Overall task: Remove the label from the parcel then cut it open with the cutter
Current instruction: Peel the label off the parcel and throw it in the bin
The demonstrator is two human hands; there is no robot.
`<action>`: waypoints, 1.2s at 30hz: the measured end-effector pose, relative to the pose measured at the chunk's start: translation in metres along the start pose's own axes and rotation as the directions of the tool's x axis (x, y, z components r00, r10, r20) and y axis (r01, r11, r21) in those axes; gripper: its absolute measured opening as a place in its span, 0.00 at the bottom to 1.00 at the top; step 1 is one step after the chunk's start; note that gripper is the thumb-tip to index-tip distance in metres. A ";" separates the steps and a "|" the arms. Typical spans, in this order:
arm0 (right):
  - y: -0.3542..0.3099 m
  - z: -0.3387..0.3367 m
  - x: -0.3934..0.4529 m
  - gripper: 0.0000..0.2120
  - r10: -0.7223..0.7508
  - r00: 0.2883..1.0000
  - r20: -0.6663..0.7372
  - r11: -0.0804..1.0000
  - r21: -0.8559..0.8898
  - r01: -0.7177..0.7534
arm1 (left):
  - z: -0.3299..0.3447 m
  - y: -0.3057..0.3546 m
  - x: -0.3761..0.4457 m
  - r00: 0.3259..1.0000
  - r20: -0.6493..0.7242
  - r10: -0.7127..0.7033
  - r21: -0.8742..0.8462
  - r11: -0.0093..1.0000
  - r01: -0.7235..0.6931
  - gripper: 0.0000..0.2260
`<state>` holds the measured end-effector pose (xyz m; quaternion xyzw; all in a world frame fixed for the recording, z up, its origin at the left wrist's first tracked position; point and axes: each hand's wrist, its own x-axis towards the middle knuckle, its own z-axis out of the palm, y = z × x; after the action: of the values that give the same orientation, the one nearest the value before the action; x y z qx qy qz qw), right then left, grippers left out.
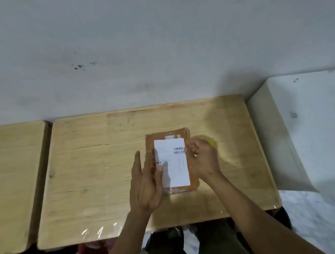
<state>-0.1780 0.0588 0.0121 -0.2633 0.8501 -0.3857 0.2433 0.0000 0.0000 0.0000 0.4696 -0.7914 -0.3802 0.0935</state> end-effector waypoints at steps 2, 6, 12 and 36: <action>0.004 0.007 0.008 0.05 0.019 1.000 0.004 1.000 -0.010 -0.019 | 0.009 -0.001 0.007 1.000 0.004 -0.018 0.022 1.000 0.018 0.27; 0.004 0.018 0.023 0.05 0.050 0.999 0.001 0.990 -0.132 -0.049 | 0.026 -0.007 0.009 1.000 -0.014 0.009 0.088 0.996 -0.008 0.31; 0.006 0.025 0.032 0.07 0.044 0.999 0.007 0.980 -0.196 -0.041 | 0.045 -0.019 0.003 0.999 -0.043 0.011 0.085 0.996 -0.007 0.31; 0.001 0.032 0.033 0.09 -0.069 0.997 0.028 0.858 -0.508 0.073 | 0.056 -0.027 -0.001 0.996 -0.069 0.050 0.128 0.991 -0.041 0.31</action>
<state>-0.1830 0.0213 -0.0141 -0.3509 0.9104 -0.1552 0.1545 -0.0097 0.0227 -0.0568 0.4699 -0.8204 -0.3099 0.1007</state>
